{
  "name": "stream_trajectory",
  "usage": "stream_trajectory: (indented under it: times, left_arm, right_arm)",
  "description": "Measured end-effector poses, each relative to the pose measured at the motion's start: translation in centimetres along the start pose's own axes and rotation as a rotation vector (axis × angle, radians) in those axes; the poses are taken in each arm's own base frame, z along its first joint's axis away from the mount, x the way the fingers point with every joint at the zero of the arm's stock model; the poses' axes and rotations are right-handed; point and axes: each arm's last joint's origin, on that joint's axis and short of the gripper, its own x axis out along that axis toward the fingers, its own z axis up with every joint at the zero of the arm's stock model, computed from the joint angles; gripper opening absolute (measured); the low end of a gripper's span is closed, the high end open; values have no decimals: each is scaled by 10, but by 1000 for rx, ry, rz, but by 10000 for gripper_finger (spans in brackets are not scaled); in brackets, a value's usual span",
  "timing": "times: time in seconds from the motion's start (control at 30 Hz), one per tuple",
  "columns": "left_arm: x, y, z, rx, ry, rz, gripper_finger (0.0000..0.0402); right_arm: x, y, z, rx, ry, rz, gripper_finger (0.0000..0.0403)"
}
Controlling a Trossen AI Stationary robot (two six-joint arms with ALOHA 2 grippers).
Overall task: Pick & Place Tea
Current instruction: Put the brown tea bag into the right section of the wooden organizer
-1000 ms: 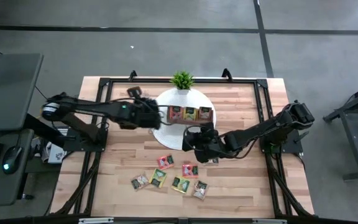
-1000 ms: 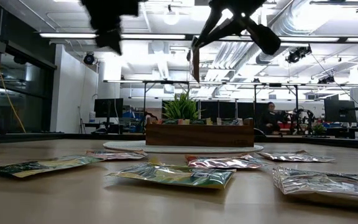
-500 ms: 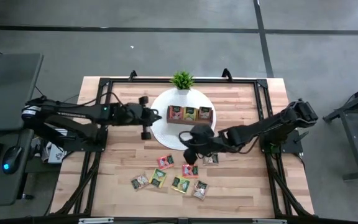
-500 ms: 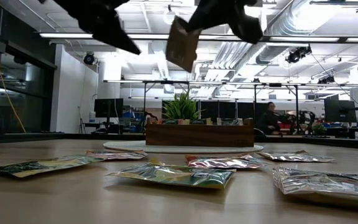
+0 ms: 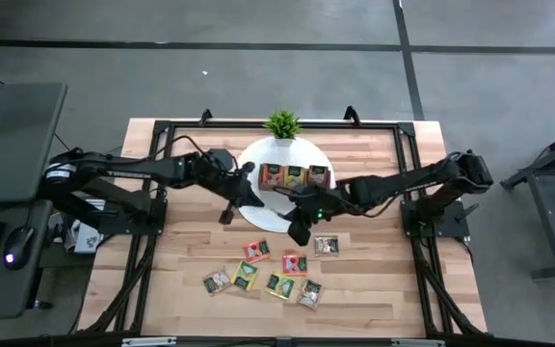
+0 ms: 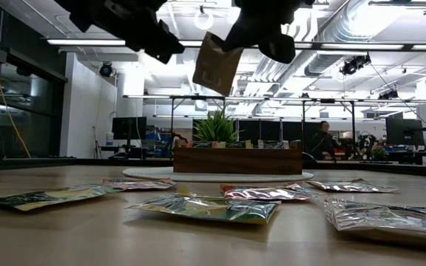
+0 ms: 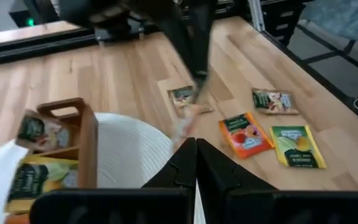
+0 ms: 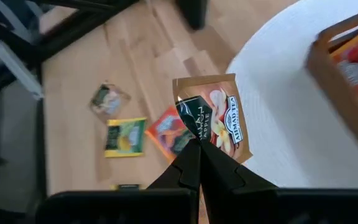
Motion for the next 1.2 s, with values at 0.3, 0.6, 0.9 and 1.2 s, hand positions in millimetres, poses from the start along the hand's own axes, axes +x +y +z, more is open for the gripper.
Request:
stream_trajectory:
  times: [0.3, 0.6, 0.9, 1.2]
  left_arm:
    - [10, 3, -5, -116, 12, -10, 84]
    - [-1, 28, -12, -277, 4, 63, 142]
    - [3, 46, 1, -410, -219, -46, 150]
    - [10, 48, -2, -484, -224, -87, 150]
  right_arm:
    - [-4, 5, -10, -240, -46, -183, 0]
    - [-13, 33, -44, -546, -113, -429, 0]
    - [5, 43, -58, -875, -55, -717, 0]
    - [21, 49, -54, -1092, 62, -788, 0]
